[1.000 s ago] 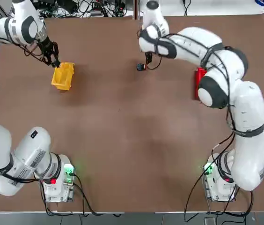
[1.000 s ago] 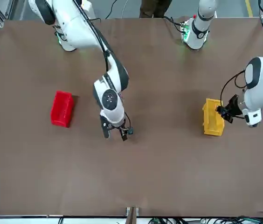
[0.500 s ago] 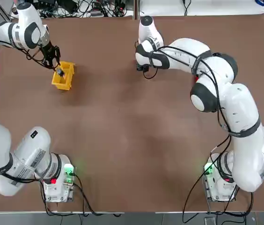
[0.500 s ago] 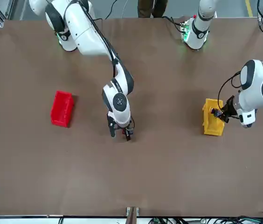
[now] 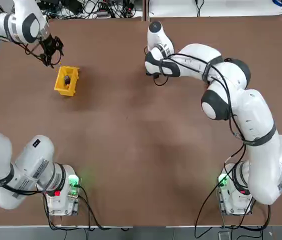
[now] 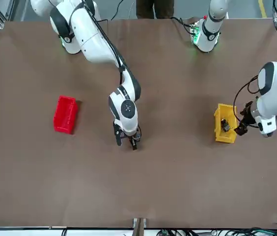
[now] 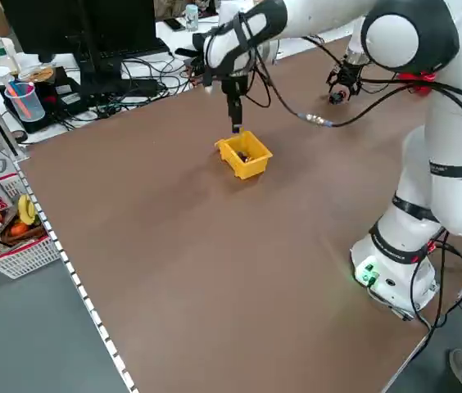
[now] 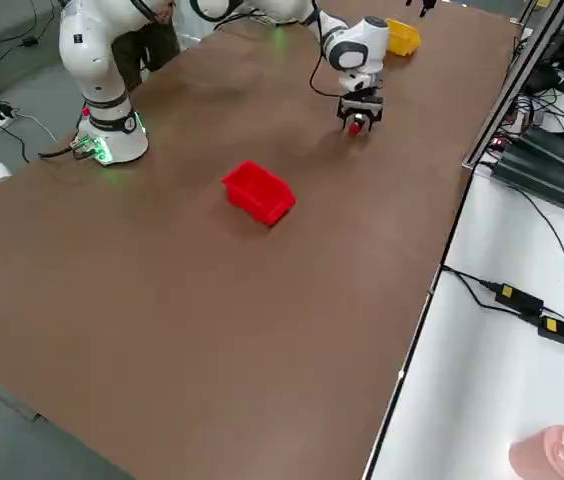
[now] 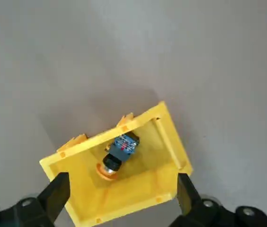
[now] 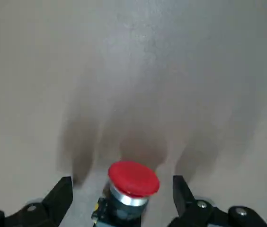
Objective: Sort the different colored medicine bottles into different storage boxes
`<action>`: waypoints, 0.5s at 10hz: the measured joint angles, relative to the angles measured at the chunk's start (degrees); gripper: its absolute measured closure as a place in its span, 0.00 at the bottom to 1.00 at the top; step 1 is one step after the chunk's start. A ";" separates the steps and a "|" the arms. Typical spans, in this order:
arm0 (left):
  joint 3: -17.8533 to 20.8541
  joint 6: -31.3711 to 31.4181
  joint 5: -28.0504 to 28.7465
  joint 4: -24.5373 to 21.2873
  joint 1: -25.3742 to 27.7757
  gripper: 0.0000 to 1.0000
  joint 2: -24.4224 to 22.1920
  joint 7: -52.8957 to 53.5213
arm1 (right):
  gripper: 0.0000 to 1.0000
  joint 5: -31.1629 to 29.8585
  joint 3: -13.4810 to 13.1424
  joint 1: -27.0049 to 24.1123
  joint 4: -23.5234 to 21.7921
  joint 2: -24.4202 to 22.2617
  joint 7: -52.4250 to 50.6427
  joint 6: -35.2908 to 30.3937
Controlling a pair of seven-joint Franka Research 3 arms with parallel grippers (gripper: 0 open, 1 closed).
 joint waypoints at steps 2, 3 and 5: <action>-4.85 -9.88 0.00 6.81 -0.06 0.00 -1.48 2.20 | 0.44 -0.08 -0.03 -0.07 0.65 0.00 0.07 0.00; -6.53 -15.33 -0.02 11.15 -0.07 0.00 -2.48 4.23 | 0.59 -0.16 -0.07 -0.14 1.02 -0.02 0.07 0.00; -7.43 -21.65 -2.89 18.79 -0.05 0.00 -3.80 14.11 | 0.67 -2.01 -0.15 -0.58 1.71 -0.51 -0.92 0.15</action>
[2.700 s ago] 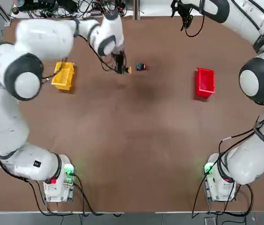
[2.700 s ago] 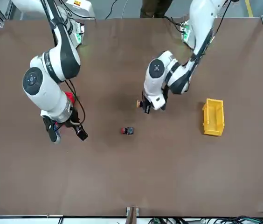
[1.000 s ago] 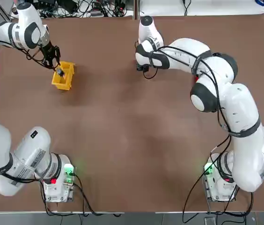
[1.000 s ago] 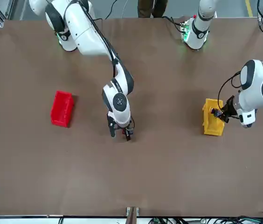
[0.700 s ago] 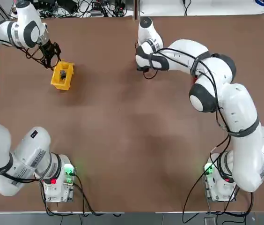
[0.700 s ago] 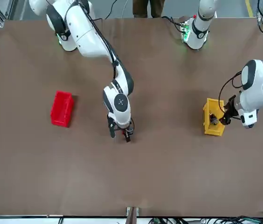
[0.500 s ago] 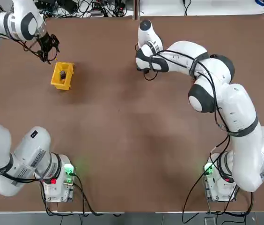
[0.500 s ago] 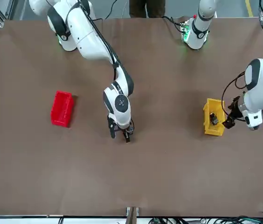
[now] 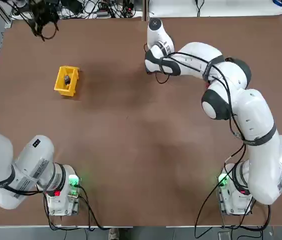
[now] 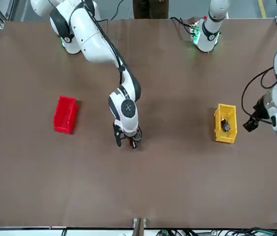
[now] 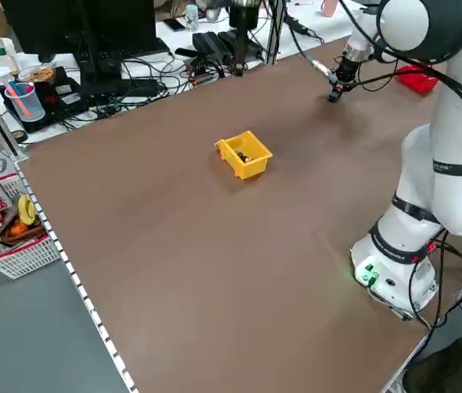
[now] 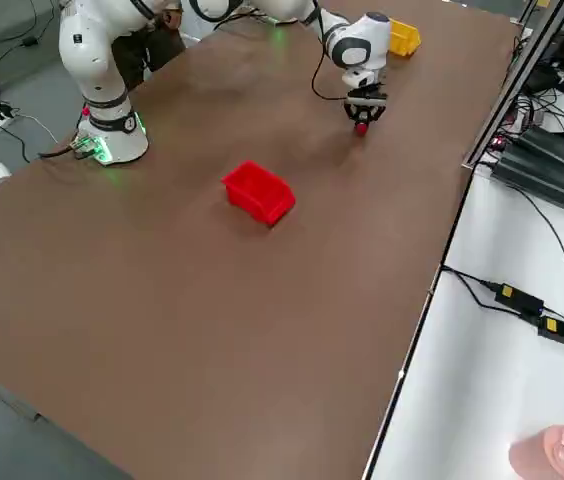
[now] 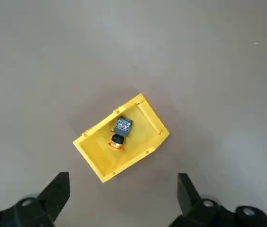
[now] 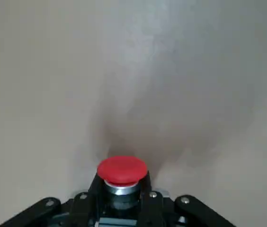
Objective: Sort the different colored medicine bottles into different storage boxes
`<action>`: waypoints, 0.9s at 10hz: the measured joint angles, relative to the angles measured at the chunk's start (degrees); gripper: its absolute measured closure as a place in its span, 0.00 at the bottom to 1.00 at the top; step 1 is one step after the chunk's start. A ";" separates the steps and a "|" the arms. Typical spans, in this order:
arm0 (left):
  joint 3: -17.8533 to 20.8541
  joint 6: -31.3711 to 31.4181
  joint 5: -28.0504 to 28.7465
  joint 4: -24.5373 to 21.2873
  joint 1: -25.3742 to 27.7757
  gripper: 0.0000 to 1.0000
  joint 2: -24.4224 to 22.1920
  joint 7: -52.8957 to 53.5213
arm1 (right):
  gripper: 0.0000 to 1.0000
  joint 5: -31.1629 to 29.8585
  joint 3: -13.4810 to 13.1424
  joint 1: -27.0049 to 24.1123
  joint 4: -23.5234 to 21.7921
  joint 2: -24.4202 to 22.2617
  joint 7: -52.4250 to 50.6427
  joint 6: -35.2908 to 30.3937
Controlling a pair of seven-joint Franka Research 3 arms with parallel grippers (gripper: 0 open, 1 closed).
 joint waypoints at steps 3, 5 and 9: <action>7.07 -5.98 -9.17 7.92 -0.78 0.00 -3.29 23.08 | 0.67 -0.42 0.12 -4.91 -6.15 -7.13 -14.16 -1.48; 19.33 -8.22 -14.11 9.19 -10.21 0.00 -7.97 37.12 | 0.67 -0.44 0.17 -10.65 -19.24 -18.34 -29.63 -2.54; 34.30 -10.26 -19.85 9.68 -27.60 0.00 -15.68 49.66 | 0.67 -0.55 0.37 -20.53 -41.63 -39.13 -55.32 -7.89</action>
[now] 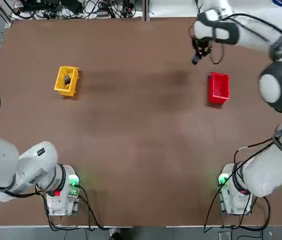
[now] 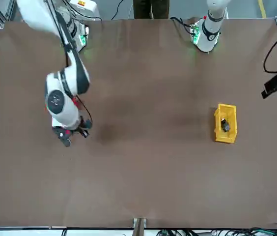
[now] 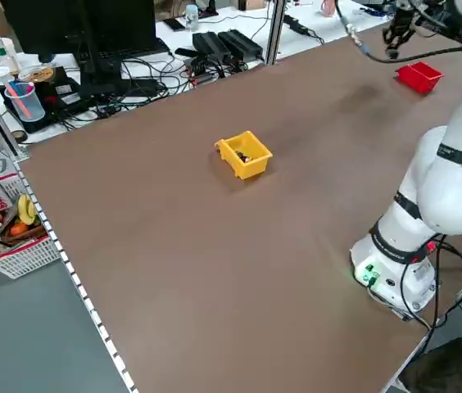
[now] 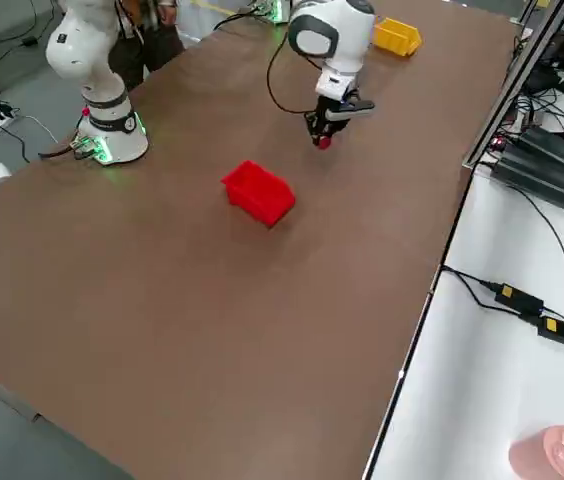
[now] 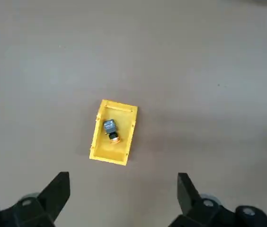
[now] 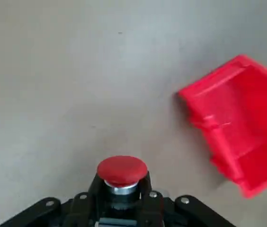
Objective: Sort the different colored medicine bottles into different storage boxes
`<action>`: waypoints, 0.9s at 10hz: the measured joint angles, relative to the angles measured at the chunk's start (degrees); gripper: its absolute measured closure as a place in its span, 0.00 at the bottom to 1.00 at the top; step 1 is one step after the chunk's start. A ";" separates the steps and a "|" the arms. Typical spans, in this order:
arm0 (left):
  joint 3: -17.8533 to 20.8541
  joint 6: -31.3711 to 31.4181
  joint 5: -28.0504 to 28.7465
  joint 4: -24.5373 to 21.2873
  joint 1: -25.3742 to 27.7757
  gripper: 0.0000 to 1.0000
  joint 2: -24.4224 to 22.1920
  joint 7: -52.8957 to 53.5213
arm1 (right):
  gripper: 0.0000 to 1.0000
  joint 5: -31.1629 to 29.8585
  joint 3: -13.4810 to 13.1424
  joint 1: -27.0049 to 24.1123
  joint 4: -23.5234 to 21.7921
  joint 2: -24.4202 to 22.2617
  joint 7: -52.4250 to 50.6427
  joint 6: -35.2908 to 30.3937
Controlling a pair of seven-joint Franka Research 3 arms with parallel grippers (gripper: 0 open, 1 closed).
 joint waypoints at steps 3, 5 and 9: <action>20.66 -3.68 -0.05 2.01 -23.78 0.00 -0.85 0.45 | 0.67 -2.13 0.14 -3.08 -13.89 -10.45 -11.42 -0.17; 28.08 -5.09 -0.05 2.43 -31.50 0.00 -1.39 0.30 | 0.67 -4.35 0.30 -6.33 -19.01 -14.38 -18.07 0.19; 28.99 -5.28 -0.05 2.41 -30.72 0.00 -1.51 0.30 | 0.67 -7.08 0.35 -11.77 -22.71 -14.81 -23.87 6.56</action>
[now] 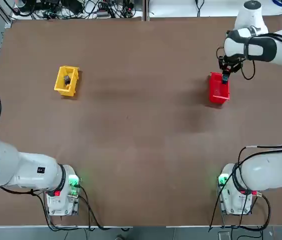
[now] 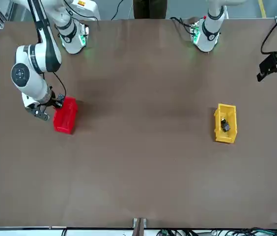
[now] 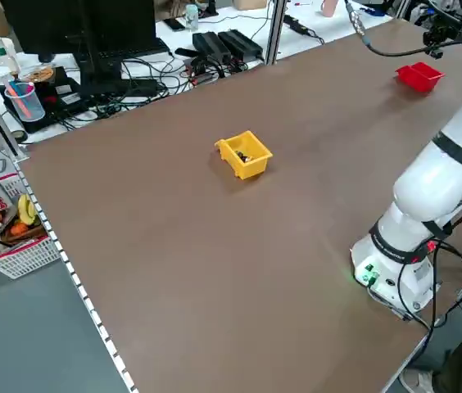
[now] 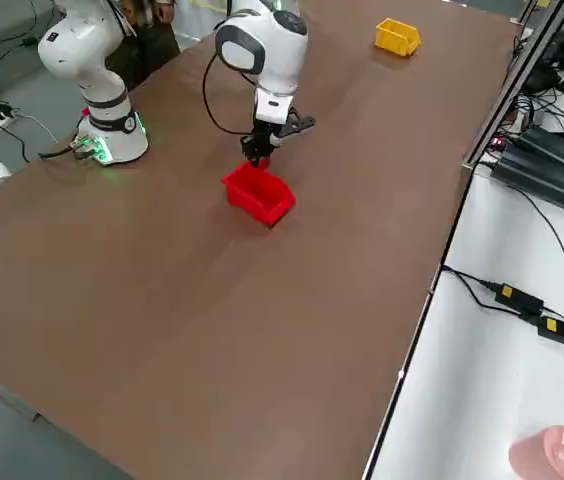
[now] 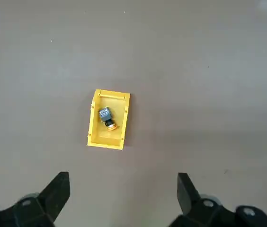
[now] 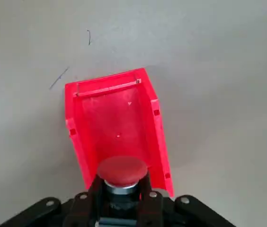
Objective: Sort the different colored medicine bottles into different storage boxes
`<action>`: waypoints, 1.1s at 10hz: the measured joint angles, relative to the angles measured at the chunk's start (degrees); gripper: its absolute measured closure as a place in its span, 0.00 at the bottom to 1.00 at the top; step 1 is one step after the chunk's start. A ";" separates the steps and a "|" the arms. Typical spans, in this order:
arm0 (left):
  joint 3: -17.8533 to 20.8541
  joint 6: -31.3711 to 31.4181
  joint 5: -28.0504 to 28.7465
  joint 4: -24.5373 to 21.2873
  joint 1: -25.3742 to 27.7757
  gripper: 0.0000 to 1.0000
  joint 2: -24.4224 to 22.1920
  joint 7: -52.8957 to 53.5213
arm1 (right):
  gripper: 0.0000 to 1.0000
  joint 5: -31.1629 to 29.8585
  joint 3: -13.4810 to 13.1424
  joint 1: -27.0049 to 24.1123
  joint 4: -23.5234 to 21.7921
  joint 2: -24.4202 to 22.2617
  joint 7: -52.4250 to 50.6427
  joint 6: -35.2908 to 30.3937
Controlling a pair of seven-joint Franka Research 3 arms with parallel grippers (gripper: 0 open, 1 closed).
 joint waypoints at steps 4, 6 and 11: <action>-0.44 -0.29 0.07 -0.11 0.24 0.00 0.02 0.19 | 0.25 -0.21 0.23 -0.03 -0.32 0.08 0.01 0.67; -0.43 -0.58 0.72 -0.11 0.37 0.00 0.02 1.06 | 0.00 -0.24 0.24 -0.06 -0.21 0.08 0.01 1.01; -2.18 -0.84 0.80 -0.14 0.34 0.00 0.02 1.57 | 0.00 -0.70 0.26 -4.30 19.21 4.05 -17.21 -10.72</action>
